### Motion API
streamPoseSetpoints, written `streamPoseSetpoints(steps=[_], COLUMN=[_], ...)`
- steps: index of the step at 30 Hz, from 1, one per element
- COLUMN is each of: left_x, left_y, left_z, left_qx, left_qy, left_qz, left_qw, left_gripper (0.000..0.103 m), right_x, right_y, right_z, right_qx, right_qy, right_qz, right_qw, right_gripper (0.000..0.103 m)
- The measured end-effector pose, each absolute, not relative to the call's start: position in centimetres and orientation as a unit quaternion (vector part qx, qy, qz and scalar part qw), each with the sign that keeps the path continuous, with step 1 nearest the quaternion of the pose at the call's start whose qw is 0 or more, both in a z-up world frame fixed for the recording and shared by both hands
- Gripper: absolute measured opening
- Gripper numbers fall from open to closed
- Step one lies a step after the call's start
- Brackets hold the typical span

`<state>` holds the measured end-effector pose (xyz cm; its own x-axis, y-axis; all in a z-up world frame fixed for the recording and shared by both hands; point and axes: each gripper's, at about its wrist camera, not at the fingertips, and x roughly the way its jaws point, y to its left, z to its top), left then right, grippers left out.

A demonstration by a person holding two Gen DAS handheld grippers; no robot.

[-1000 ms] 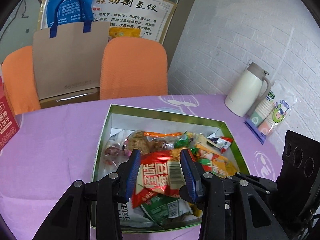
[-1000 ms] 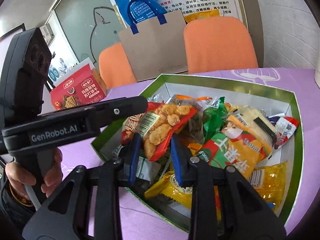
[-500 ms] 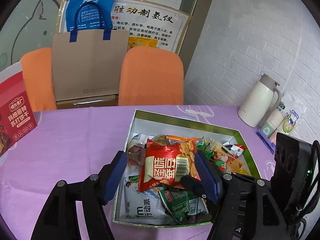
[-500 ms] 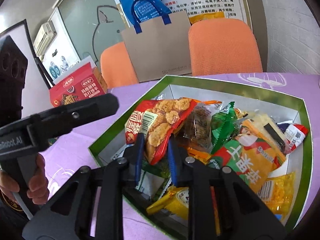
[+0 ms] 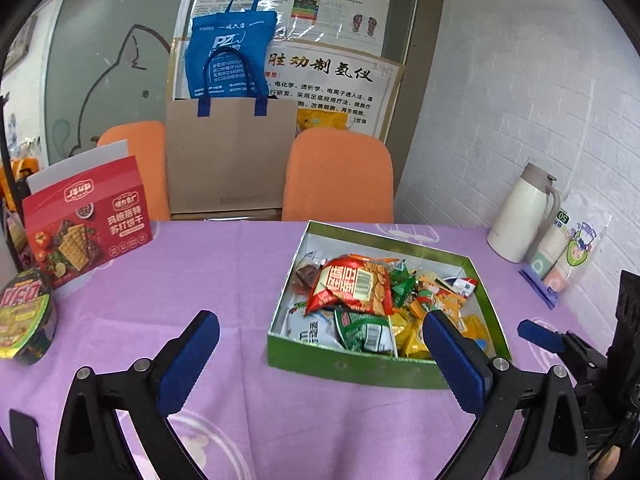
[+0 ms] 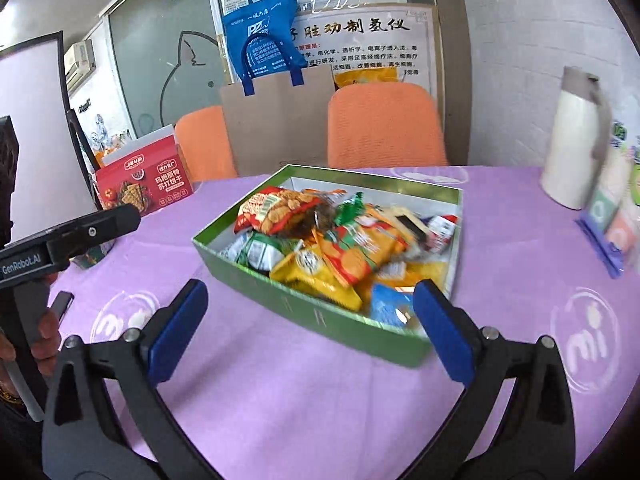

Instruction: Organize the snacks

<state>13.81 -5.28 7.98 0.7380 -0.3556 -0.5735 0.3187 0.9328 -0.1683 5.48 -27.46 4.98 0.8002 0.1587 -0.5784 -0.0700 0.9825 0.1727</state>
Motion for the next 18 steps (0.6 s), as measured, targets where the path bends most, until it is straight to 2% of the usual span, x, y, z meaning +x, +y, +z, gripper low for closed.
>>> streamPoseSetpoints(steps=[10, 18], left_x=[5.2, 2.0], left_y=[-6.5, -7.6], left_z=[5.0, 3.2], left_qx=[0.008, 0.018], left_qy=[0.325, 0.343], left_qz=[-0.142, -0.139], left_qw=[0.935, 0.929], left_gripper=[0.103, 0.103], right_x=[-1.2, -3.4], right_y=[-28.4, -28.6], right_z=[3.0, 1.7], right_qx=[0.048, 0.057], right_qy=[0.327, 0.338], right_qz=[-0.001, -0.018], right_qw=[0.944, 0.939], right_gripper=[0.102, 0.102])
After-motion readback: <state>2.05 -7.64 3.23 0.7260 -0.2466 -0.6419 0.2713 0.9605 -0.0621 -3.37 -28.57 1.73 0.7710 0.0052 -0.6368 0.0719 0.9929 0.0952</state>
